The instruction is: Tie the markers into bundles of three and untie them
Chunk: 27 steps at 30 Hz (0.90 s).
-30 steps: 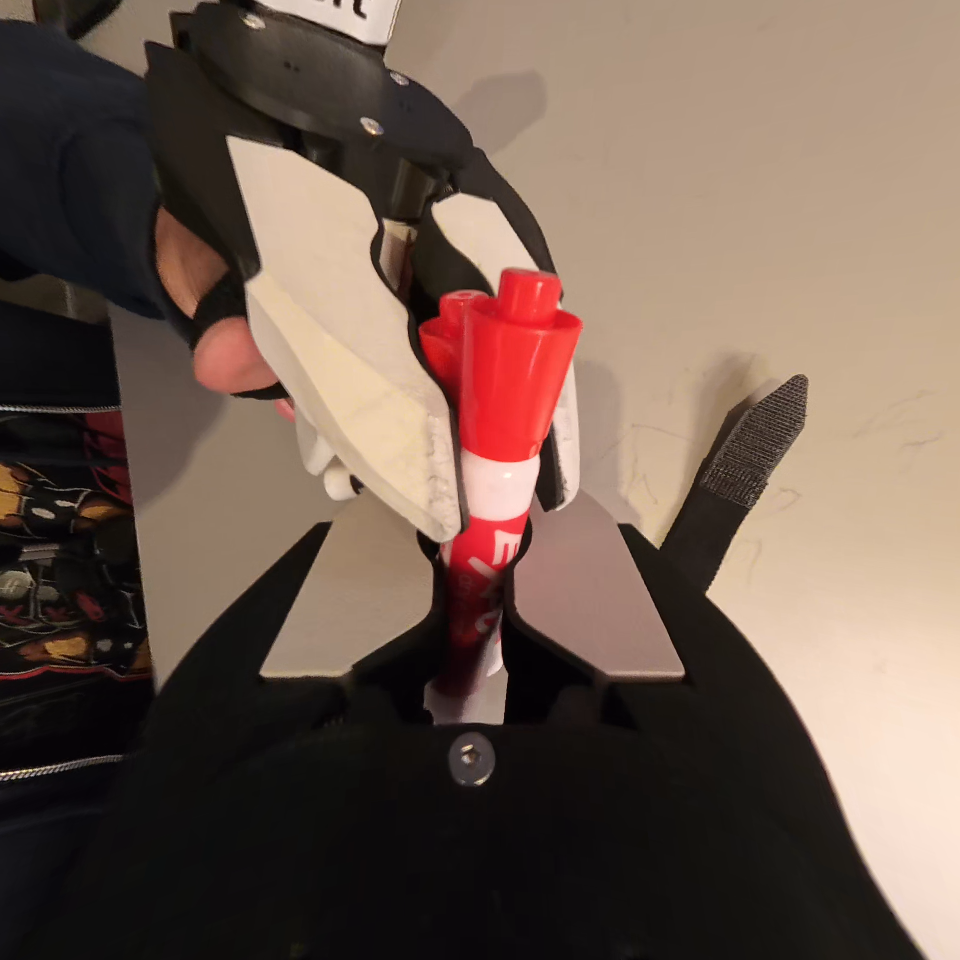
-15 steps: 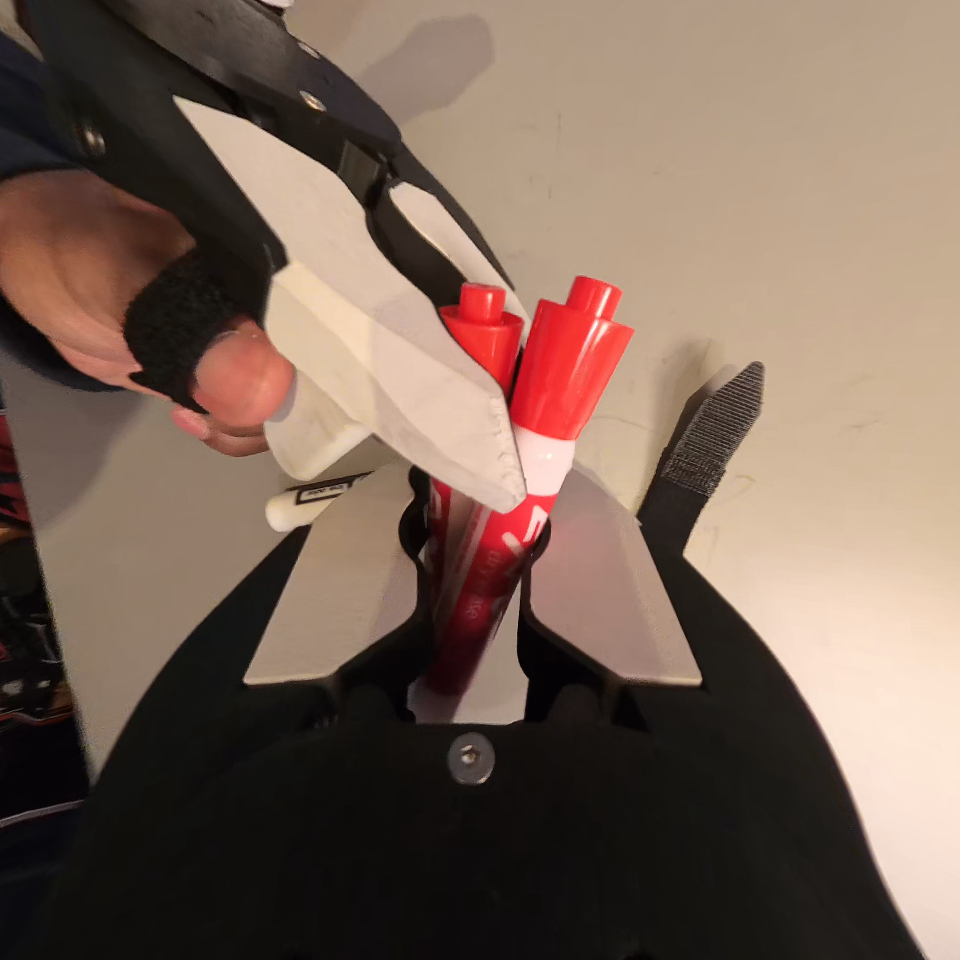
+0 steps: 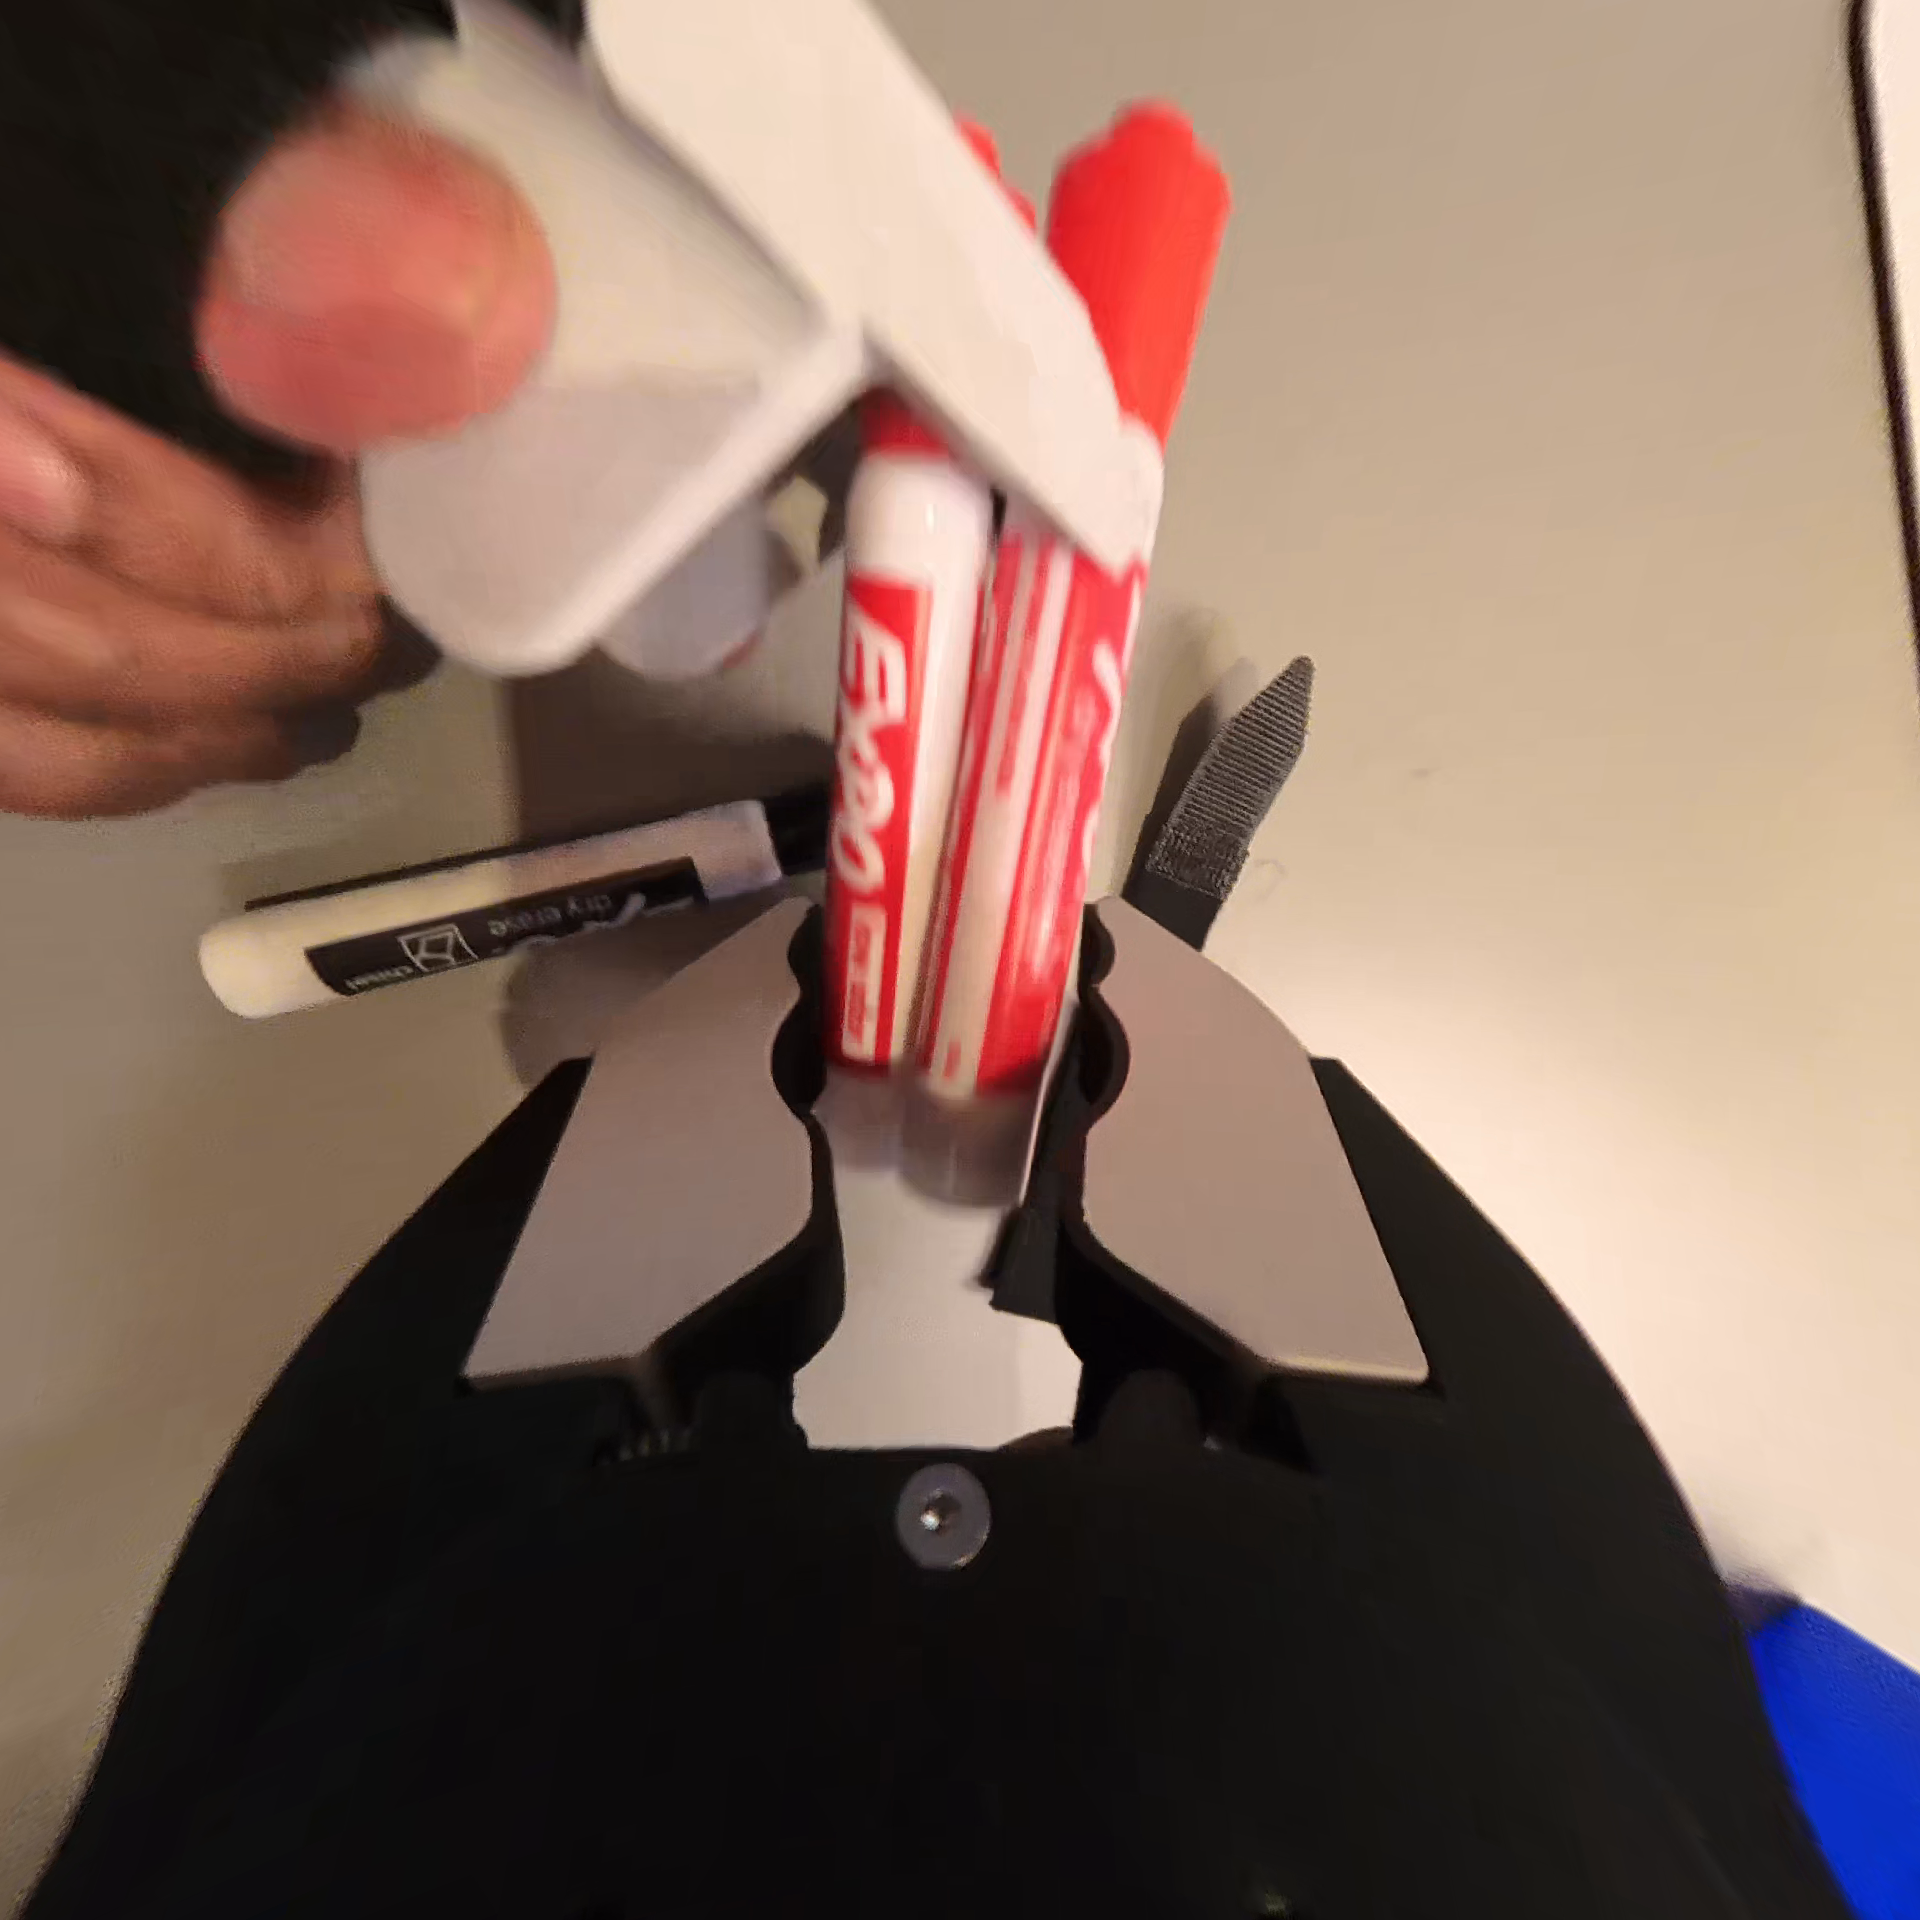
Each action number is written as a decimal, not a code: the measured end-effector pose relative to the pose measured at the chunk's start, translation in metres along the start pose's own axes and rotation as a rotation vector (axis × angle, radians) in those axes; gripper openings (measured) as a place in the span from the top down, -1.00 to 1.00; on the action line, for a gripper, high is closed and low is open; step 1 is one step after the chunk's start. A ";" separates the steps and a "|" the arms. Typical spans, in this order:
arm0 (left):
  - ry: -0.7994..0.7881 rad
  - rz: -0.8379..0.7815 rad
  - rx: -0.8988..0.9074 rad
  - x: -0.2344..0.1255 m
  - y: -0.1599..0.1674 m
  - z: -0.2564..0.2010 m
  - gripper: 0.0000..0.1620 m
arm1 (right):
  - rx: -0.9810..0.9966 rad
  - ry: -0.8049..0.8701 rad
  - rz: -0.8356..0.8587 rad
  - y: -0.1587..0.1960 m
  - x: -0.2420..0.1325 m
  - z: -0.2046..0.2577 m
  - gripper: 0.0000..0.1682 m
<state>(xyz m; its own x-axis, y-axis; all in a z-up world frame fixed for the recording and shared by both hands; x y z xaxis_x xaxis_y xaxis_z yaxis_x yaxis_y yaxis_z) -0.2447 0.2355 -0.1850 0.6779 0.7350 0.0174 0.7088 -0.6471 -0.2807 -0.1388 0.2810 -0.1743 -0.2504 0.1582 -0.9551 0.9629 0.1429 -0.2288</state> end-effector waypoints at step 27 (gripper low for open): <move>0.000 -0.030 -0.069 -0.006 -0.010 0.009 0.79 | 0.085 0.005 -0.215 0.027 -0.008 0.003 0.27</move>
<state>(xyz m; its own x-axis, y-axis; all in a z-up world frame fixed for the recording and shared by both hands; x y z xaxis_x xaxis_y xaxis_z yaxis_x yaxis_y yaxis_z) -0.2576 0.2397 -0.1906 0.6562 0.7541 0.0248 0.7405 -0.6374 -0.2132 -0.1108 0.2809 -0.1731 -0.4513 0.1379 -0.8816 0.8922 0.0908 -0.4425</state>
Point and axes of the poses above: each gripper's, where its closed fingertips meet, x out along the fingers, y out of its underside, z = x × y across the jaws, the point moved 7 cm from there along -x, back along the fingers, and after that the axes turned 13 degrees about z, right-handed, at the moved point
